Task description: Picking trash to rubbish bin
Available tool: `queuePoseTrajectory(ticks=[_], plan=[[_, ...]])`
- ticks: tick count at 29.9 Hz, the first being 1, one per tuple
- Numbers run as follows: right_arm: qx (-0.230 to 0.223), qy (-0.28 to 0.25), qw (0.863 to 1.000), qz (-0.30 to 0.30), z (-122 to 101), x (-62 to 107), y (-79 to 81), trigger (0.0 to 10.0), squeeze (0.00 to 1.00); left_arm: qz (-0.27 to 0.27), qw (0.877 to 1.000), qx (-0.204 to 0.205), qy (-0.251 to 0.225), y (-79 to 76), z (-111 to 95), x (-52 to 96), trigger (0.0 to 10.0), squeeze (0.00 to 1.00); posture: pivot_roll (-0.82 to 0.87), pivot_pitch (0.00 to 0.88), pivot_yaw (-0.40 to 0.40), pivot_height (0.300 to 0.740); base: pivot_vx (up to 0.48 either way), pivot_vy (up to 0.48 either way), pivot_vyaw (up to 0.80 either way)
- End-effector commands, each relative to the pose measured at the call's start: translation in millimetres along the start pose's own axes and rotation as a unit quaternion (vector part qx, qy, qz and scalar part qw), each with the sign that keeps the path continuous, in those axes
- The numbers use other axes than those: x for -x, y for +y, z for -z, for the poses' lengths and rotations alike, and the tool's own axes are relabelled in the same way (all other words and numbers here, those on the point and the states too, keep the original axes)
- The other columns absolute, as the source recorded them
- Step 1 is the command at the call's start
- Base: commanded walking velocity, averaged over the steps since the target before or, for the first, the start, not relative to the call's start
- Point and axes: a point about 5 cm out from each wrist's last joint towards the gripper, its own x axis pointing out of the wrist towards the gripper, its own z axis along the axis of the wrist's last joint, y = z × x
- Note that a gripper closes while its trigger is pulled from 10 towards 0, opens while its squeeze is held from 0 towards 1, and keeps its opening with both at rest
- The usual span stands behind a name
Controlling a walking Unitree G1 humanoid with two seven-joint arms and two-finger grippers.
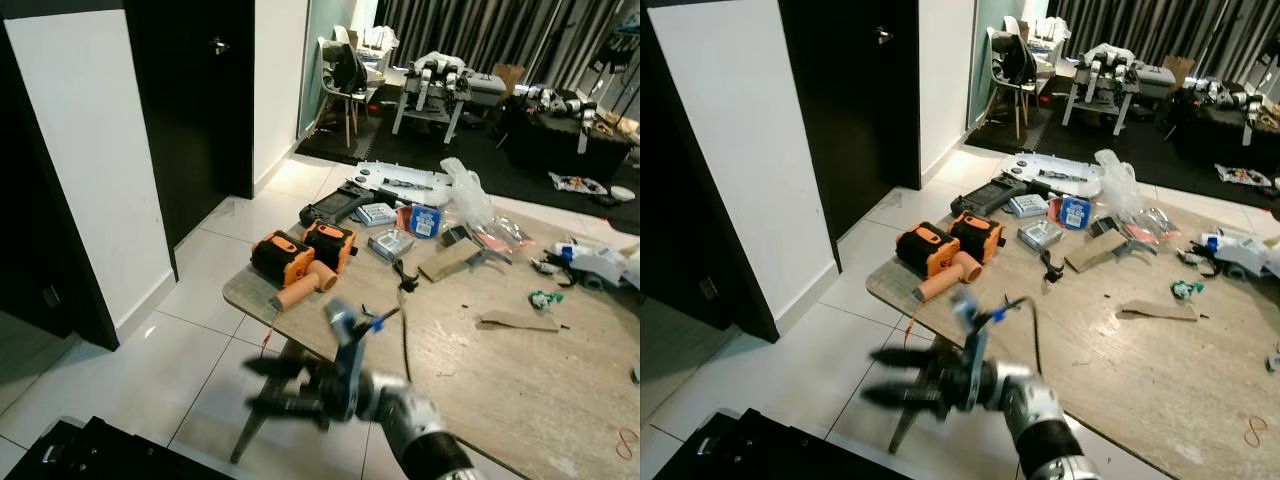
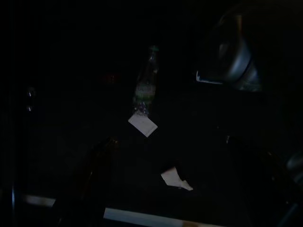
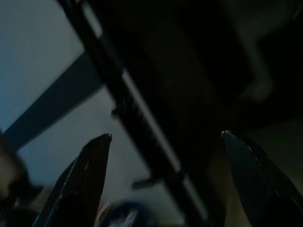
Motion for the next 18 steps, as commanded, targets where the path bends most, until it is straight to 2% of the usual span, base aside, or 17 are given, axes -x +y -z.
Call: queuePoseTrajectory(ticks=[1, 2, 3, 4, 5, 7, 8, 9, 11, 12, 13, 14, 15, 16, 17, 18], plan=[[0.058, -0.071, 0.992, 0.089, -31.3, -1.1, -13.3, 10.0, 0.0, 0.01, 1.0, -0.012, 0.008, -6.1, -0.6, -1.5, 10.0, 0.0, 0.04, 0.099, -0.04, 0.74, 0.0, 0.0, 0.0], [0.058, -0.071, 0.992, 0.089, -31.3, -1.1, -13.3, 10.0, 0.0, 0.01, 1.0, -0.012, 0.008, -6.1, -0.6, -1.5, 10.0, 0.0, 0.04, 0.099, -0.04, 0.74, 0.0, 0.0, 0.0], [0.084, -0.087, 0.98, 0.155, -43.5, -1.0, -22.4, 10.0, 0.0, 0.012, 1.0, -0.016, 0.006, -6.9, -3.0, -2.1, 10.0, 0.0, 0.04, 0.099, -0.04, 0.74, 0.0, 0.0, 0.0], [0.107, -0.097, 0.96, 0.24, -57.0, 3.1, -32.5, 10.0, 0.0, 0.014, 1.0, -0.021, 0.004, -8.4, -5.4, -2.8, 10.0, 0.0, 0.03, 0.096, -0.039, 0.74, 0.0, 0.0, 0.0], [0.107, -0.097, 0.96, 0.24, -57.0, 3.1, -32.5, 10.0, 0.0, 0.014, 1.0, -0.021, 0.004, -8.4, -5.4, -2.8, 10.0, 0.0, 0.03, 0.096, -0.039, 0.74, 0.0, 0.0, 0.0], [0.175, -0.057, 0.907, 0.378, -75.8, 15.6, -45.2, 10.0, 0.0, 0.018, 0.999, -0.029, 0.003, -11.6, -8.7, -3.8, 10.0, 0.0, 0.03, 0.087, -0.04, 0.74, 0.0, 0.0, 0.0], [0.198, -0.038, 0.888, 0.413, -81.2, 20.5, -47.1, 10.0, 0.0, 0.019, 0.999, -0.03, 0.002, -13.0, -9.6, -4.2, 10.0, 0.0, 0.03, 0.086, -0.04, 0.74, 0.0, 0.0, 0.0], [0.239, 0.015, 0.859, 0.453, -83.8, 26.8, -49.7, 10.0, 0.0, 0.02, 0.999, -0.029, 0.0, -14.5, -10.3, -4.6, 10.0, 0.0, 0.02, 0.088, -0.04, 0.74, 0.0, 0.0, 0.0], [0.239, 0.015, 0.859, 0.453, -83.8, 26.8, -49.7, 10.0, 0.0, 0.02, 0.999, -0.029, 0.0, -14.5, -10.3, -4.6, 10.0, 0.0, 0.02, 0.088, -0.04, 0.74, 0.0, 0.0, 0.0], [0.274, 0.074, 0.805, 0.522, -89.9, 41.9, -54.3, 10.0, 0.0, 0.023, 0.999, -0.029, 0.0, -17.7, -10.1, -5.1, 10.0, 0.0, 0.02, 0.104, -0.039, 0.74, 0.0, 0.0, -0.79], [0.276, 0.083, 0.786, 0.546, -93.0, 48.3, -55.7, 10.0, 0.0, 0.025, 0.999, -0.03, 0.0, -19.0, -9.6, -5.2, 10.0, 0.0, 0.02, 0.104, -0.039, 0.74, 0.0, 0.0, -0.79], [0.276, 0.083, 0.786, 0.546, -93.0, 48.3, -55.7, 10.0, 0.0, 0.025, 0.999, -0.03, 0.0, -19.0, -9.6, -5.2, 10.0, 0.0, 0.02, 0.104, -0.039, 0.74, 0.0, 0.0, -0.79], [0.282, 0.079, 0.77, 0.567, -97.9, 53.3, -56.3, 10.0, 0.0, 0.027, 0.999, -0.032, 0.002, -20.2, -8.4, -5.2, 10.0, 0.0, 0.03, 0.118, -0.039, 0.74, 0.0, 0.0, -0.79], [0.282, 0.066, 0.757, 0.586, -103.9, 57.7, -56.3, 10.0, 0.0, 0.028, 0.999, -0.033, 0.003, -21.2, -6.4, -5.0, 10.0, 0.0, 0.03, 0.135, -0.039, 0.74, 0.0, 0.0, -0.79], [0.284, 0.057, 0.75, 0.595, -107.7, 60.0, -56.0, 10.0, 0.0, 0.029, 0.999, -0.034, 0.004, -21.8, -4.4, -4.8, 10.0, 0.0, 0.04, 0.146, -0.038, 0.74, 0.0, 0.0, -0.79], [0.291, 0.052, 0.734, 0.611, -112.4, 62.7, -56.2, 10.0, 0.0, 0.03, 0.999, -0.034, 0.007, -22.1, -1.2, -4.3, 10.0, 0.0, 0.04, 0.156, -0.037, 0.74, 0.0, 0.0, -0.79]])
